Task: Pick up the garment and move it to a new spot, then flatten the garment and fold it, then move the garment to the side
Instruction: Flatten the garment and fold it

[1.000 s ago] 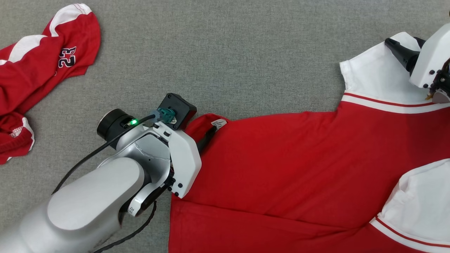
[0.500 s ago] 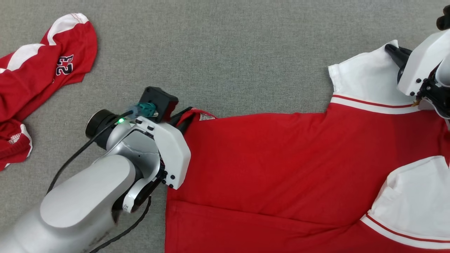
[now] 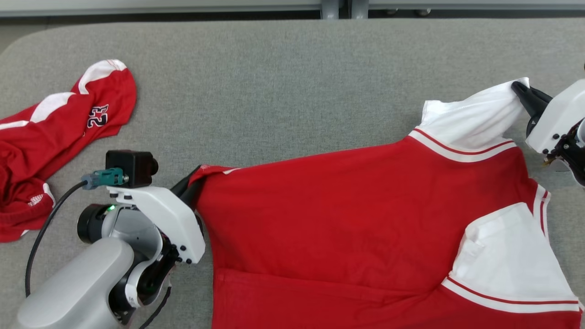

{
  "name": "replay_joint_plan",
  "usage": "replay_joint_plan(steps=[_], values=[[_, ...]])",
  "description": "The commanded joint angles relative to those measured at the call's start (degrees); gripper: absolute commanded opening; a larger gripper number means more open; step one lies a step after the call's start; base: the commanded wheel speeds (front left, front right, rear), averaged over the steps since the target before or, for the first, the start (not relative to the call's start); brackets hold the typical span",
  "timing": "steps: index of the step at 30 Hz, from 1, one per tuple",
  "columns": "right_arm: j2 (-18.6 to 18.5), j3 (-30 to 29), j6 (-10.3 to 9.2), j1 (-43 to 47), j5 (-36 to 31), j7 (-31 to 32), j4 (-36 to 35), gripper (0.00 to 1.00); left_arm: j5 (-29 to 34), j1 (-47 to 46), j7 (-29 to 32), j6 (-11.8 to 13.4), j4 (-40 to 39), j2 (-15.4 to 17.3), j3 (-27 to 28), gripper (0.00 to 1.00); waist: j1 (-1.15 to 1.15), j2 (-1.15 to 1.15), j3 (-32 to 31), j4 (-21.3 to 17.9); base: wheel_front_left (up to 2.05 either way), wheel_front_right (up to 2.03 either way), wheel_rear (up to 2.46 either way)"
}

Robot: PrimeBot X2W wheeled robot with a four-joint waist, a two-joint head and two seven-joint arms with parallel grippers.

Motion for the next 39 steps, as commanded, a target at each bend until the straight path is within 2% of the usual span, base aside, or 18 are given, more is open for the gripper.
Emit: replay_joint_plan(steps=[1, 5, 11, 19, 28, 39], values=[[-1.0, 0.3, 0.01, 1.2, 1.1, -1.9, -0.7, 0.00, -1.1, 1.6, -0.3, -0.6, -0.5, 0.8, 0.6, 0.00, 0.00, 0.00, -2.0, -0.6, 0.00, 0.00, 0.00], [-1.4, 1.4, 0.01, 2.5, 2.3, -3.5, -1.5, 0.00, -2.3, 2.7, 1.7, -1.8, -1.4, 2.0, -0.3, 0.00, 0.00, 0.00, -3.8, -0.9, 0.00, 0.00, 0.00], [-2.6, 3.6, 0.01, 4.5, 4.7, -4.4, -2.3, 0.00, -4.2, 3.0, 8.0, -2.7, -4.1, 5.2, -2.2, 0.00, 0.00, 0.00, -7.4, -1.6, 0.00, 0.00, 0.00], [-5.3, 6.8, 0.01, 8.5, 8.8, -0.2, -5.3, 0.00, -5.8, 5.3, 10.3, -2.7, -7.2, 7.5, -2.7, 0.00, 0.00, 0.00, -10.6, -2.7, 0.00, 0.00, 0.00], [-9.8, 8.7, 0.01, 13.8, 12.6, 4.2, -9.7, 0.00, -3.6, 6.6, 13.8, -2.6, -5.9, 7.8, -7.3, 0.00, 0.00, 0.00, -11.1, -3.3, 0.00, 0.00, 0.00], [-14.5, 8.8, 0.01, 20.9, 17.0, 8.6, -16.5, 0.00, -3.3, 7.4, 14.6, -2.6, -4.8, 6.6, -9.2, 0.00, 0.00, 0.00, -11.7, -3.5, 0.00, 0.00, 0.00]])
